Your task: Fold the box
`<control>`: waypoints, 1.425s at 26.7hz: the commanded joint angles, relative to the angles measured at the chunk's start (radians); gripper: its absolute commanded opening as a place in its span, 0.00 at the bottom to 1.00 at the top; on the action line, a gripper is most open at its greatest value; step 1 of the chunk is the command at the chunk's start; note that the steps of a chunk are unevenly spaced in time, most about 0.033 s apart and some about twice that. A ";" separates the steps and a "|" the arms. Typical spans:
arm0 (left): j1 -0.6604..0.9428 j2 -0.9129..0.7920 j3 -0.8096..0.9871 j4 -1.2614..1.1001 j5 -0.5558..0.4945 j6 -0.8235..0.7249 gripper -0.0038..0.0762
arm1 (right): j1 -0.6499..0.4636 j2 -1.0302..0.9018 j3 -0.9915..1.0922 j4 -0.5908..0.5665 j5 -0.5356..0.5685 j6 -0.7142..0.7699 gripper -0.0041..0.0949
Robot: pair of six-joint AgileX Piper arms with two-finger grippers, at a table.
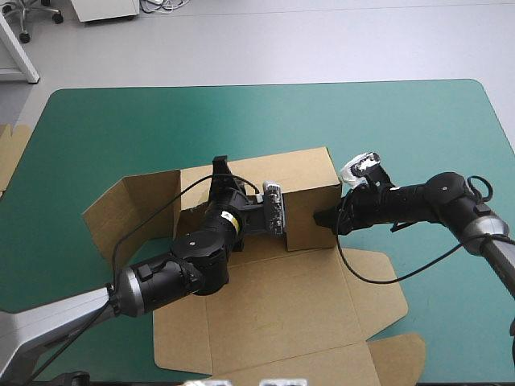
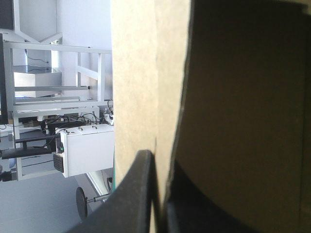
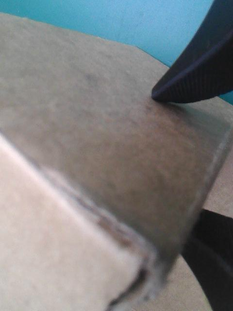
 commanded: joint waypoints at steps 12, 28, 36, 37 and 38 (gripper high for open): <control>-0.007 -0.016 -0.023 -0.089 0.018 -0.037 0.03 | 0.004 -0.018 -0.023 0.043 -0.045 0.038 0.58; -0.007 -0.016 -0.024 -0.091 -0.001 -0.037 0.03 | 0.120 -0.065 -0.023 -0.072 -0.218 0.179 0.48; -0.007 -0.016 -0.024 -0.091 0.001 -0.037 0.03 | 0.203 -0.067 -0.023 -0.383 -0.369 0.540 0.42; -0.007 -0.016 -0.024 -0.091 0.001 -0.037 0.03 | 0.203 -0.067 -0.023 -0.379 -0.377 0.548 0.41; -0.007 -0.016 -0.024 -0.091 0.001 -0.037 0.03 | 0.203 -0.070 -0.023 -0.356 -0.395 0.537 0.40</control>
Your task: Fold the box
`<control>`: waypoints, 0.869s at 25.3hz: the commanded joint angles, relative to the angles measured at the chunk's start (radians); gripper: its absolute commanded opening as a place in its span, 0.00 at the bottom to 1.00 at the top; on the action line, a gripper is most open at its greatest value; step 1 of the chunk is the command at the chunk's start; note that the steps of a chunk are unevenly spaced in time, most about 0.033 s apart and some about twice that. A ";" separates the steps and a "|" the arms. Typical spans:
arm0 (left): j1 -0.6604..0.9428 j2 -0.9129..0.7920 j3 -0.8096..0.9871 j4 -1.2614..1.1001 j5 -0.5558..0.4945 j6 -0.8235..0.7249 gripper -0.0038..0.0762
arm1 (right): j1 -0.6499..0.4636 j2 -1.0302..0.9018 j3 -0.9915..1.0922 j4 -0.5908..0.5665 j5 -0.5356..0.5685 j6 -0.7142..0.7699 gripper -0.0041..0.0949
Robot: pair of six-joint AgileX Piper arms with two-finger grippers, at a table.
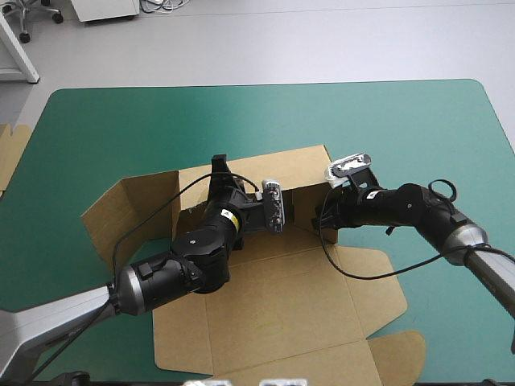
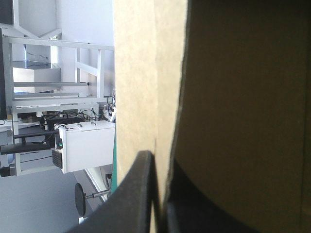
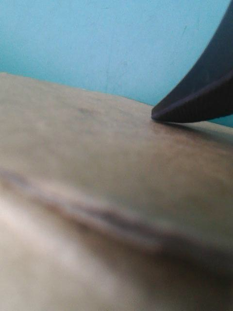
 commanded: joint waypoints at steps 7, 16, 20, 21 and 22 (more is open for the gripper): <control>-0.007 -0.017 -0.013 -0.088 -0.010 -0.034 0.03 | 0.005 -0.041 -0.023 0.124 -0.039 -0.051 0.40; -0.007 -0.017 -0.013 -0.088 -0.010 -0.048 0.03 | 0.005 -0.041 -0.052 0.109 -0.078 -0.097 0.33; -0.007 -0.017 -0.013 -0.088 -0.010 -0.048 0.03 | 0.025 -0.041 -0.052 0.106 -0.095 -0.097 0.30; -0.007 -0.017 -0.013 -0.088 -0.010 -0.048 0.03 | 0.032 -0.041 -0.052 0.106 -0.100 -0.097 0.28; -0.007 -0.017 -0.013 -0.088 -0.010 -0.048 0.03 | 0.035 -0.041 -0.052 0.104 -0.107 -0.097 0.25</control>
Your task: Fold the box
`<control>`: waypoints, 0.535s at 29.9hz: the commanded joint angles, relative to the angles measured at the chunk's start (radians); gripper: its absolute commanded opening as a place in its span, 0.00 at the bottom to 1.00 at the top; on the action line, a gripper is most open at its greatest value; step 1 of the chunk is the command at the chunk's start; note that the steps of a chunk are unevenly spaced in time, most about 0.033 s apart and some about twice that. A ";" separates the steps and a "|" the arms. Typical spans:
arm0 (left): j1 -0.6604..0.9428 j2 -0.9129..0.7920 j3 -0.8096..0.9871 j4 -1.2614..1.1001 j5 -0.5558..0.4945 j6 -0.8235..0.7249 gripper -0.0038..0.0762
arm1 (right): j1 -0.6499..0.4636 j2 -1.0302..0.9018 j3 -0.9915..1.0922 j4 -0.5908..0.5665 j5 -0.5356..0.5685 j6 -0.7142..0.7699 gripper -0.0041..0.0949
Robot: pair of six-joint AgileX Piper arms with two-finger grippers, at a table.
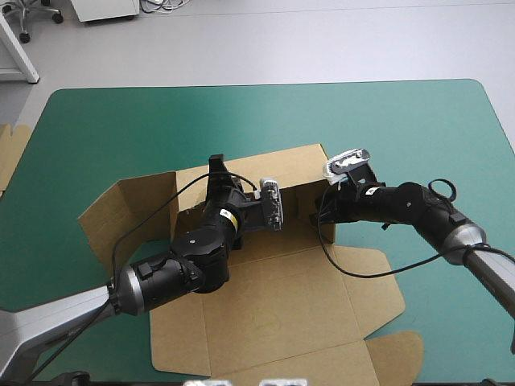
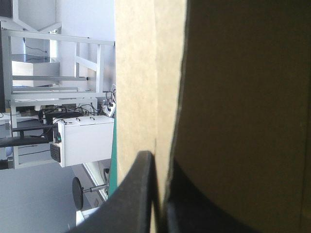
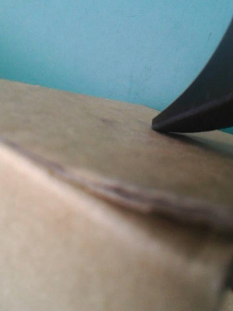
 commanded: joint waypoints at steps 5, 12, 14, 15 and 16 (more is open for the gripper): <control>-0.007 -0.017 -0.012 -0.086 -0.025 -0.030 0.03 | 0.029 -0.041 -0.043 0.048 -0.068 -0.015 0.08; -0.007 -0.017 -0.015 -0.046 -0.058 -0.030 0.03 | 0.029 -0.041 -0.043 0.056 -0.068 -0.015 0.03; -0.007 -0.017 -0.017 -0.051 -0.059 -0.030 0.03 | 0.029 -0.041 -0.043 0.056 -0.068 -0.015 0.03; -0.007 -0.017 -0.017 -0.056 -0.057 -0.030 0.03 | 0.029 -0.041 -0.043 0.056 -0.068 -0.015 0.03; -0.007 -0.017 -0.017 -0.059 -0.057 -0.030 0.03 | 0.029 -0.041 -0.043 0.058 -0.068 -0.015 0.03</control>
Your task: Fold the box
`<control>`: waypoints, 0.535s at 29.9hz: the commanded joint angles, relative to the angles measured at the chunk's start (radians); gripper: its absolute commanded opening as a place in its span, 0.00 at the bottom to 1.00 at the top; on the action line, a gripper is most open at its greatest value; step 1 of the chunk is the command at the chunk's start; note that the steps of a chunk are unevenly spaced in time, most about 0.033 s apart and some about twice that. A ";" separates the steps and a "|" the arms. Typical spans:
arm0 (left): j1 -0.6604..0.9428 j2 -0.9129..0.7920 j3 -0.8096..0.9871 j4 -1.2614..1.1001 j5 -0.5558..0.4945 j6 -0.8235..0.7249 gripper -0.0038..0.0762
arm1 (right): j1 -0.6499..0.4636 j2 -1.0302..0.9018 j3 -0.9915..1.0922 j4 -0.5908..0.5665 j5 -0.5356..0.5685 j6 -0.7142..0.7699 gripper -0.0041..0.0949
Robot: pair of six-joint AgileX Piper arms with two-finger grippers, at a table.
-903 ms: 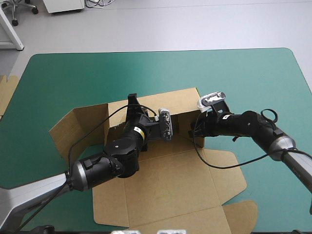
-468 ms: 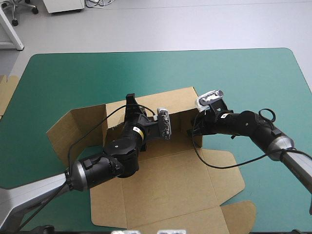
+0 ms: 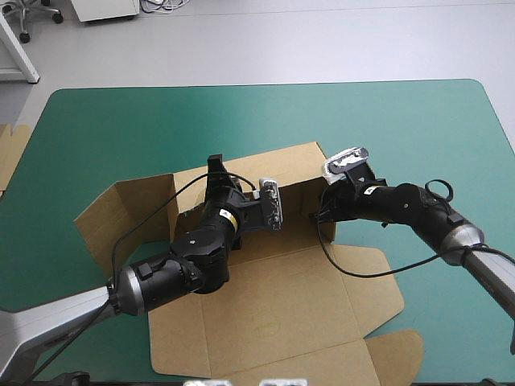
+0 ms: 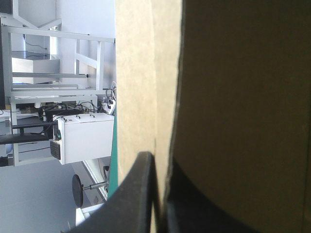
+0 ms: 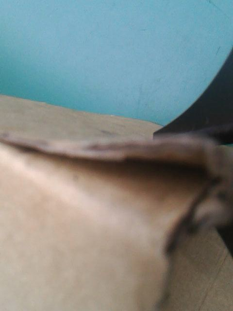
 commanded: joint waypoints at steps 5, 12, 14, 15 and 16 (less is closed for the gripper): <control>-0.007 -0.017 -0.045 -0.115 -0.054 -0.022 0.10 | 0.014 -0.041 -0.043 0.087 -0.032 0.004 0.03; -0.007 -0.038 -0.110 -0.254 -0.003 0.041 0.53 | 0.014 -0.041 -0.043 0.082 -0.048 0.039 0.03; -0.007 -0.048 -0.111 -0.296 -0.003 0.078 0.56 | 0.014 -0.041 -0.043 0.082 -0.048 0.043 0.03; -0.008 -0.057 -0.111 -0.317 -0.003 0.101 0.56 | 0.014 -0.041 -0.043 0.082 -0.048 0.045 0.03; -0.009 -0.062 -0.111 -0.346 -0.003 0.127 0.56 | 0.014 -0.041 -0.043 0.082 -0.050 0.051 0.03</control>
